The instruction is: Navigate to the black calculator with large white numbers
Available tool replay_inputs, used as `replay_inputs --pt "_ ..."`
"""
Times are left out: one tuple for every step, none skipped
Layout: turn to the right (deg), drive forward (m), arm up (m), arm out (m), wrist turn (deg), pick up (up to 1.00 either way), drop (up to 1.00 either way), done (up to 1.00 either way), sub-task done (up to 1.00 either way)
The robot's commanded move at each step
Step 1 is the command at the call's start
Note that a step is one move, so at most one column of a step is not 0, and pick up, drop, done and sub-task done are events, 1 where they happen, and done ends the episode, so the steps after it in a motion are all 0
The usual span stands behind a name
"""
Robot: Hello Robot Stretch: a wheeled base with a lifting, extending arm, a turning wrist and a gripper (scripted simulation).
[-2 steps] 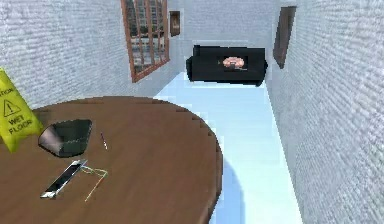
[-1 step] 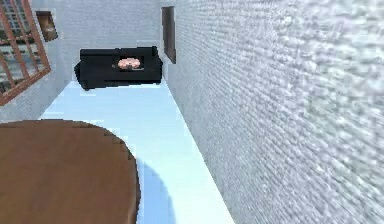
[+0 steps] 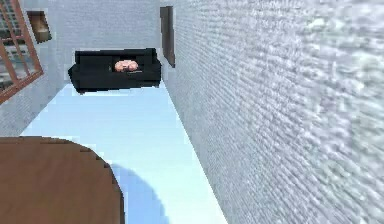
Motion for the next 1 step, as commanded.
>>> replay_inputs --pt "27.0 0.00 0.00 0.00 0.0 0.00 0.00 0.00 0.00"
